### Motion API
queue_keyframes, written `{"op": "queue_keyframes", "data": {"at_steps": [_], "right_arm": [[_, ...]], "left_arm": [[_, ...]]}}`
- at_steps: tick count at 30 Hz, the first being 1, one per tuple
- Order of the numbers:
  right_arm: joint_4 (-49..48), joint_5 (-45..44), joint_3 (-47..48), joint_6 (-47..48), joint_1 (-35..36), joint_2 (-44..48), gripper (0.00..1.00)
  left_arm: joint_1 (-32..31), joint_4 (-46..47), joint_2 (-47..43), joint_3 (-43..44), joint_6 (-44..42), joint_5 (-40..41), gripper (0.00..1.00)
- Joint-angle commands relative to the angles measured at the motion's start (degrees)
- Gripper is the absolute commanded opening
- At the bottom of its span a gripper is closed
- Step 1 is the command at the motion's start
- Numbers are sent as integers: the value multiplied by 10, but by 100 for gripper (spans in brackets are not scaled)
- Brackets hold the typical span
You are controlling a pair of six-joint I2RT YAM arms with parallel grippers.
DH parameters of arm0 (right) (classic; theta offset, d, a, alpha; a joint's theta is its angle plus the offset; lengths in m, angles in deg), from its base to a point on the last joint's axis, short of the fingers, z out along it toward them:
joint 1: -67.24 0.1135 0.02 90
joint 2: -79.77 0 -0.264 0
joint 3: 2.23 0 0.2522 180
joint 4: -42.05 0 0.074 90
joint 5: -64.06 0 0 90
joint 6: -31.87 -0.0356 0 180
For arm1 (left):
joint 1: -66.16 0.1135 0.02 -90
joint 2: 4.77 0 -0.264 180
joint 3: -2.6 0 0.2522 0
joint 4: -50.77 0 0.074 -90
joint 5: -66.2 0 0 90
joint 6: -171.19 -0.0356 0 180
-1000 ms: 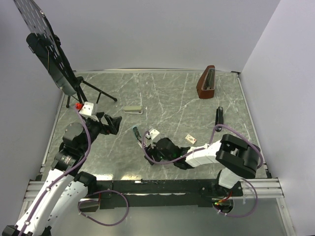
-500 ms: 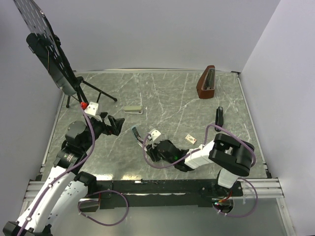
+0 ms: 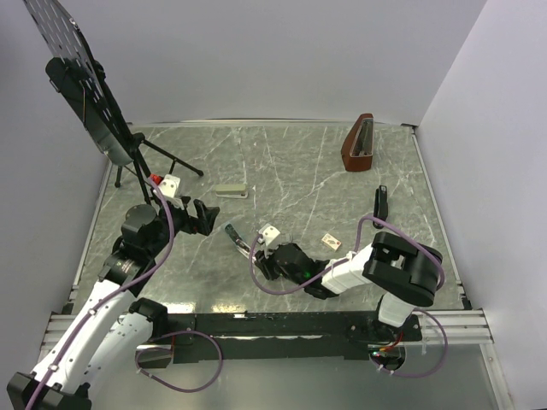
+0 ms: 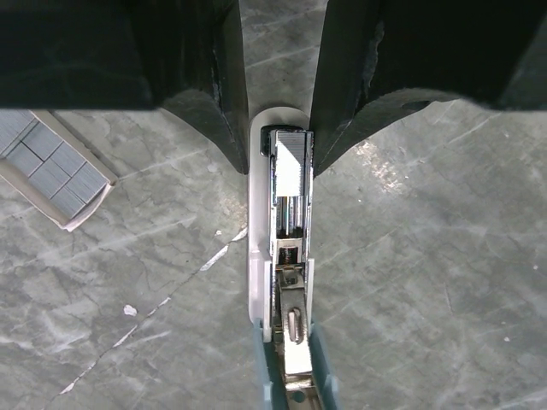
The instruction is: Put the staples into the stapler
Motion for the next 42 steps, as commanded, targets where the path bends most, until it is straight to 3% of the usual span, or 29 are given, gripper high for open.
{"op": "queue_keyframes", "data": {"at_steps": [1, 11, 15, 22, 26, 28, 29, 34, 37, 42], "right_arm": [[-32, 10, -5, 9, 3, 23, 27], [-7, 13, -9, 17, 0, 59, 0], [17, 39, -18, 29, -10, 106, 0], [114, 95, -17, 60, -16, 224, 0], [145, 86, -11, 57, -21, 226, 0], [136, 78, -12, 48, -20, 206, 8], [137, 75, -7, 40, -20, 195, 23], [110, 63, 24, 13, 3, 96, 45], [105, 23, 45, 8, 25, 58, 52], [88, -30, 53, 6, 42, 36, 52]], "left_arm": [[3, 15, 5, 8, -16, -12, 99], [3, 13, 8, 9, -31, -19, 99], [3, 12, 7, 10, -68, -38, 99], [3, 59, -6, -17, -144, -210, 99], [3, 63, -6, -19, -148, -210, 99], [3, 63, -6, -20, -143, -206, 99], [3, 63, -6, -21, -141, -201, 99], [3, 63, -4, -18, -126, -156, 100], [3, 63, -12, -19, -119, -140, 99], [3, 80, -31, -27, -114, -120, 99]]}}
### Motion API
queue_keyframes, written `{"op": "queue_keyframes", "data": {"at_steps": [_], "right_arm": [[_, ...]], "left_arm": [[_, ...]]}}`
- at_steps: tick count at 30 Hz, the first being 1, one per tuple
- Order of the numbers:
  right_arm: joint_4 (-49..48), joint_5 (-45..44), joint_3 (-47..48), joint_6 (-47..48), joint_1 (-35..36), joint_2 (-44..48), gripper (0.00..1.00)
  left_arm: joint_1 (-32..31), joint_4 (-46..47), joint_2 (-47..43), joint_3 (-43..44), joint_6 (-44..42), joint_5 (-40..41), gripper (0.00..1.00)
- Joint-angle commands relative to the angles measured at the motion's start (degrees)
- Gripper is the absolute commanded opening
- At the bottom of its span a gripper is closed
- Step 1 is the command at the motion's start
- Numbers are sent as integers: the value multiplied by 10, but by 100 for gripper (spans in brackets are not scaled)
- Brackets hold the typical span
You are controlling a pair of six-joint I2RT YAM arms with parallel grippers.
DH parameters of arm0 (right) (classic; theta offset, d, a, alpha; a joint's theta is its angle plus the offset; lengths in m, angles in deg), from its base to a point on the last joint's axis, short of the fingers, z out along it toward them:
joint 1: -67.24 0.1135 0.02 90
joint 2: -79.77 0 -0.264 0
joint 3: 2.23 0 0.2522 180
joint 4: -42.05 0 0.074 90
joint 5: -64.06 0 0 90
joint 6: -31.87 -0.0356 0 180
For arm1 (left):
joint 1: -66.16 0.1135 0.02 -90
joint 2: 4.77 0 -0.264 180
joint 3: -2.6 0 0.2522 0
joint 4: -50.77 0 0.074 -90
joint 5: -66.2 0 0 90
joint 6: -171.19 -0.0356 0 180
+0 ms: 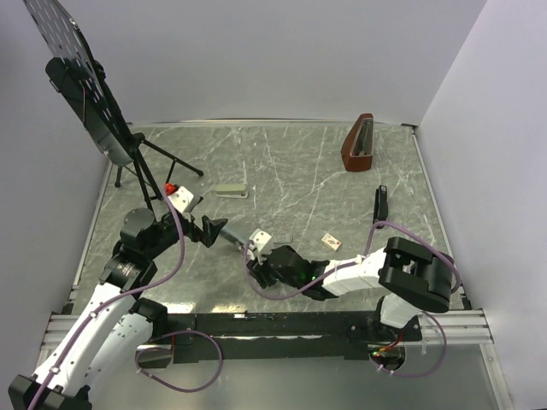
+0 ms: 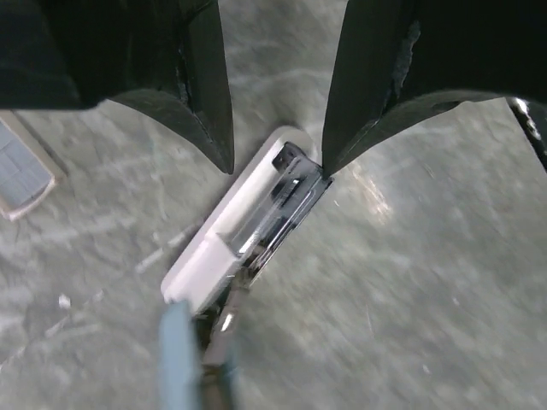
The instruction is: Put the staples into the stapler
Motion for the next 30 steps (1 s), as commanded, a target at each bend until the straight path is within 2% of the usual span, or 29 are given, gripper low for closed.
{"op": "queue_keyframes", "data": {"at_steps": [1, 9, 15, 20, 30], "right_arm": [[-32, -60, 24, -6, 13, -15, 52], [-29, -87, 27, -16, 16, -22, 50], [-17, -32, 33, -21, 18, 11, 52], [25, -18, 47, -39, 16, 36, 62], [120, -36, 125, -94, 0, -10, 60]], "left_arm": [[2, 44, -20, -6, 9, 24, 99], [2, 40, -20, -2, 8, 30, 99], [2, 36, -20, -1, 9, 41, 99], [2, 33, -21, 0, 29, 44, 100], [2, 32, -25, 3, 32, 44, 99]]}}
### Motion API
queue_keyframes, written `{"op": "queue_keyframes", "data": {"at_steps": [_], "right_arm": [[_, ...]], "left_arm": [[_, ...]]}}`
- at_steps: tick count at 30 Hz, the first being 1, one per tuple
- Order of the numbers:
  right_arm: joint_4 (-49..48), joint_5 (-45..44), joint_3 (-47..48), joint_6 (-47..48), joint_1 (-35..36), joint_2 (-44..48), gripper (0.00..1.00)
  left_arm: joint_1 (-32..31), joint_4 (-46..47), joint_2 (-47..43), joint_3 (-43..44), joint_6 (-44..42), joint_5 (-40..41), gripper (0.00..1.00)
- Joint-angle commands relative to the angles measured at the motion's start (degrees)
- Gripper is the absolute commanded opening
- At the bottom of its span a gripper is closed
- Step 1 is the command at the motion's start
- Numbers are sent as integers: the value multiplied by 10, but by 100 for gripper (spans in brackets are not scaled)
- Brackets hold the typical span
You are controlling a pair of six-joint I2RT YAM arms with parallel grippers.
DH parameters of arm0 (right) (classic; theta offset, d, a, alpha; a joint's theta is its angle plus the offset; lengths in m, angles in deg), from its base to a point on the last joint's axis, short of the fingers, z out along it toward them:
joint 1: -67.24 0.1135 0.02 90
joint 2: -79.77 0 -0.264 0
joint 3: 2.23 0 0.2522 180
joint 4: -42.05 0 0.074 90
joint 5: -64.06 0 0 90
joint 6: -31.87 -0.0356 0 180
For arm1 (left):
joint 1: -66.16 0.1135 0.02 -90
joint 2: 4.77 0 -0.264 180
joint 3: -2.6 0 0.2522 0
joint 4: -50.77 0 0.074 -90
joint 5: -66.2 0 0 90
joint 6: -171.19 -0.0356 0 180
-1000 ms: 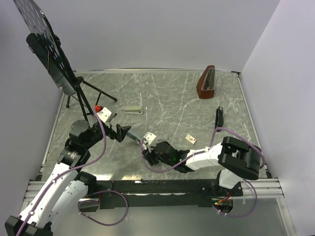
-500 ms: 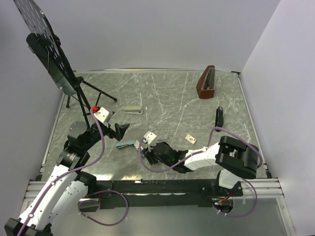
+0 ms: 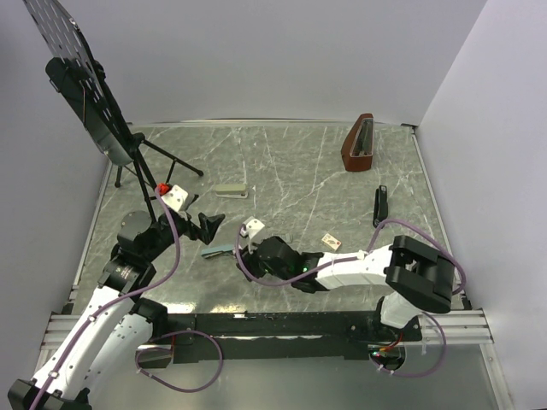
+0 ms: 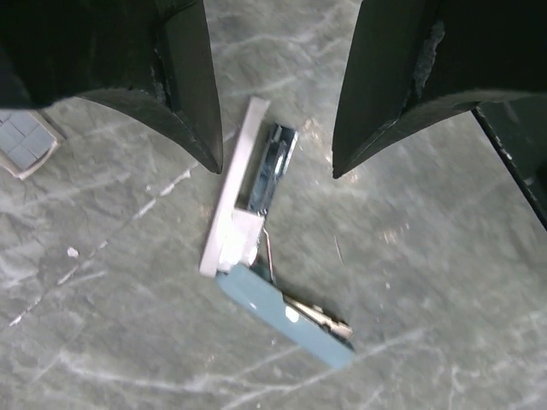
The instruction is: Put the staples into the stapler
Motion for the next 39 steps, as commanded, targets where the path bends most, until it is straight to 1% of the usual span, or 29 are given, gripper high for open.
{"op": "queue_keyframes", "data": {"at_steps": [1, 5, 13, 16, 20, 23, 30, 31, 32, 34, 37, 39], "right_arm": [[43, -9, 39, -40, -14, -23, 59], [58, 0, 50, -54, -27, -40, 54], [76, 24, 67, -70, -44, -71, 49], [75, 34, 67, -79, -52, -78, 45], [69, 52, 61, -91, -68, -81, 36], [62, 70, 54, -100, -79, -85, 32], [53, 107, 45, -111, -101, -105, 30], [48, 117, 39, -117, -107, -107, 23], [33, 143, 35, -123, -113, -107, 19], [15, 165, 18, -138, -132, -102, 9], [-18, 208, -7, -156, -159, -86, 0], [-44, 246, -25, -163, -173, -73, 0]], "left_arm": [[2, 17, -8, 8, 9, 7, 99], [2, 16, -11, 6, 11, 4, 99], [2, 17, -8, 9, 12, -2, 99], [2, 17, -10, 8, 12, -4, 99], [2, 17, -10, 7, 12, -5, 99], [3, 17, -7, 8, 12, -6, 99], [2, 17, -5, 9, 13, -8, 99], [2, 17, -4, 9, 13, -8, 99], [2, 17, -5, 9, 13, -7, 99], [2, 17, -5, 9, 13, -7, 99], [2, 17, -9, 7, 14, -4, 99], [2, 17, -13, 5, 14, -3, 99]]}}
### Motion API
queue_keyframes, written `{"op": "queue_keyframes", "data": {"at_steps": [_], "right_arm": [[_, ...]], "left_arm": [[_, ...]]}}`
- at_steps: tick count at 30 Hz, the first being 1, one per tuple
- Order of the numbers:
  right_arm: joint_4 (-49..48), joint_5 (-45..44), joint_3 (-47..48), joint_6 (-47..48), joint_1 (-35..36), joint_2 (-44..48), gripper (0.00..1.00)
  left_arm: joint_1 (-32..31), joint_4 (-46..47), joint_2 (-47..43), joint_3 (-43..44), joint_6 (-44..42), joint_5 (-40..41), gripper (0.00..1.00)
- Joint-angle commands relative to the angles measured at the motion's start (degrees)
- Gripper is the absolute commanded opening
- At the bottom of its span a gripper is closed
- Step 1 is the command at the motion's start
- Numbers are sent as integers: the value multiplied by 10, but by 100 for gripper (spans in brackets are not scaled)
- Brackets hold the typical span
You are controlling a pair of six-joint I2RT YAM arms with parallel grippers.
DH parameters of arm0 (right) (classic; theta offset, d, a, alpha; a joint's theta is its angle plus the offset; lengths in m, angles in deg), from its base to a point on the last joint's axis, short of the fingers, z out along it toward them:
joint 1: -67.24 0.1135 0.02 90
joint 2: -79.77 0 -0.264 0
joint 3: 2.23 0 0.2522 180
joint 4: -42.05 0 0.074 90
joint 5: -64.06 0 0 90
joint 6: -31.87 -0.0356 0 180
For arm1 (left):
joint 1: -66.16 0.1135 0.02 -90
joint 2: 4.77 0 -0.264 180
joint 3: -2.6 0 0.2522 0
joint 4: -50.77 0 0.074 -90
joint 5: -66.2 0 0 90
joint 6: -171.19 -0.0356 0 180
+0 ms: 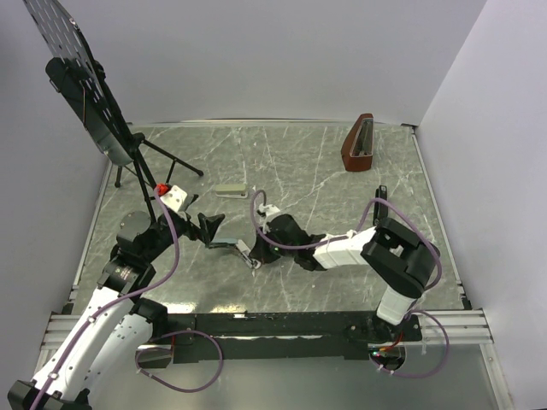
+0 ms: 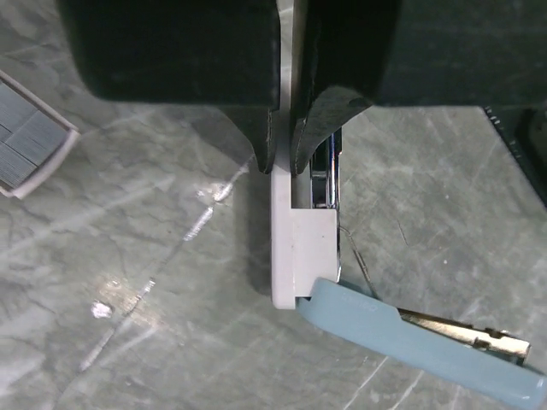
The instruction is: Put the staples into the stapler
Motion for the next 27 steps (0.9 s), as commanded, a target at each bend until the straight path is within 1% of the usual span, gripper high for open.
{"op": "queue_keyframes", "data": {"at_steps": [1, 6, 7, 9, 11, 13, 20, 23, 27], "right_arm": [[-46, 82, -45, -31, -41, 20, 0], [-105, 173, -78, -64, -77, 38, 0], [-127, 204, -82, -80, -82, 38, 0], [-151, 237, -92, -97, -99, 39, 0], [-194, 275, -101, -127, -114, 40, 0], [-224, 294, -110, -152, -122, 41, 0], [-275, 377, -122, -207, -153, 68, 0], [-295, 392, -131, -232, -164, 84, 0], [-329, 415, -140, -281, -174, 95, 0]], "left_arm": [[2, 18, -10, 4, 12, -2, 99], [2, 22, -16, 1, 12, -7, 99], [2, 23, -16, 1, 12, -6, 99], [2, 24, -16, 0, 12, -8, 100], [2, 24, -14, 0, 12, -11, 99], [2, 23, -12, 1, 11, -15, 99], [2, 26, -3, 1, 7, -35, 99], [2, 27, 2, 1, 4, -47, 99], [2, 34, 7, 1, 3, -84, 99]]}}
